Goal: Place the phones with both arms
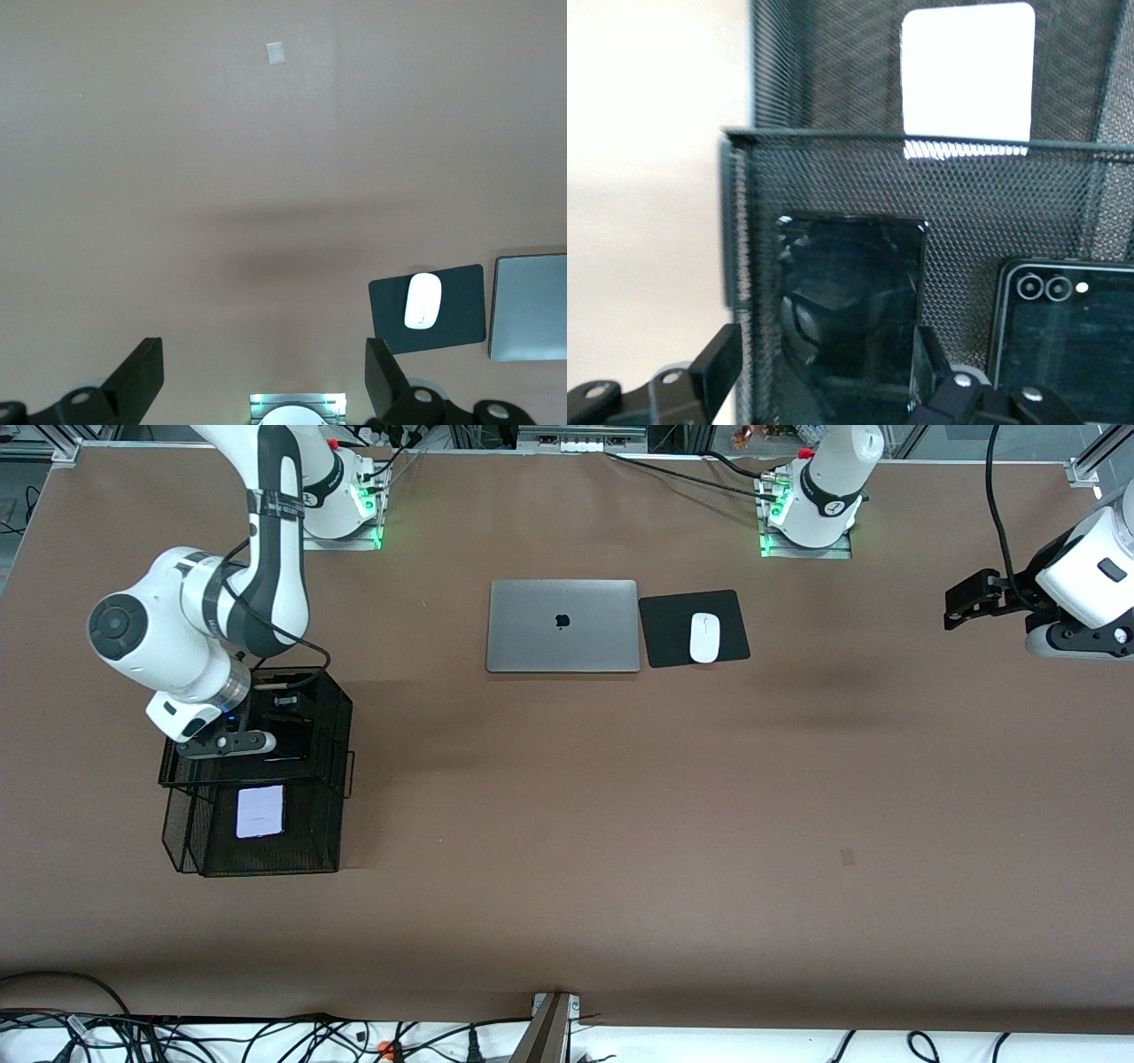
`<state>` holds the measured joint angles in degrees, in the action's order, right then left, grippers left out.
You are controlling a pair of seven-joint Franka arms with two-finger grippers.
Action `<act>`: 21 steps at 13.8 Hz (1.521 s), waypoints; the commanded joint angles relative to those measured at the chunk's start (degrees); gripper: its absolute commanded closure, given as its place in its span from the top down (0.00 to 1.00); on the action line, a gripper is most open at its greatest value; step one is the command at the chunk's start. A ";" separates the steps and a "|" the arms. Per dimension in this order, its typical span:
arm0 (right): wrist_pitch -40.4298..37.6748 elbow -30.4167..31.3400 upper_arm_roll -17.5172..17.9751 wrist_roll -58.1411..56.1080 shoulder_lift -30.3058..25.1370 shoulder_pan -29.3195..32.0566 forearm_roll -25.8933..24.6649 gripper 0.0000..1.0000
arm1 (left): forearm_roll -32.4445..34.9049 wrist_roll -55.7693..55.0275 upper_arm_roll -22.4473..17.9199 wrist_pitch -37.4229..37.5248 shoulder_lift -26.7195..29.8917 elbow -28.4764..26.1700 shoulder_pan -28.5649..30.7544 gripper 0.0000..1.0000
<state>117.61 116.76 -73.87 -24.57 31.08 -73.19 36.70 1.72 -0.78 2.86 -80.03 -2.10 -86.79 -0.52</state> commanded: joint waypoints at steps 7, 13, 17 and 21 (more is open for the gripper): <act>-29.35 -29.88 -4.71 0.83 0.82 8.05 -2.16 1.00 | -1.36 0.60 -0.13 0.49 1.05 -0.48 0.34 1.00; -37.00 -40.97 2.39 2.95 2.67 19.46 -1.90 1.00 | -1.36 0.60 -0.31 0.75 1.05 -0.48 0.34 1.00; -44.64 -57.30 26.77 11.35 3.81 42.98 -4.26 1.00 | -1.36 0.60 -0.31 0.84 1.05 -0.48 0.26 1.00; -45.89 -60.60 54.72 18.05 0.40 59.18 -20.75 1.00 | -1.36 0.60 -0.13 0.93 1.05 -0.48 0.34 1.00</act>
<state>73.49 58.89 -32.15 -10.34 33.07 -21.50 22.96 1.71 -0.78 2.65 -79.70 -2.08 -86.79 -0.51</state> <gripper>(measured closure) 0.000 0.000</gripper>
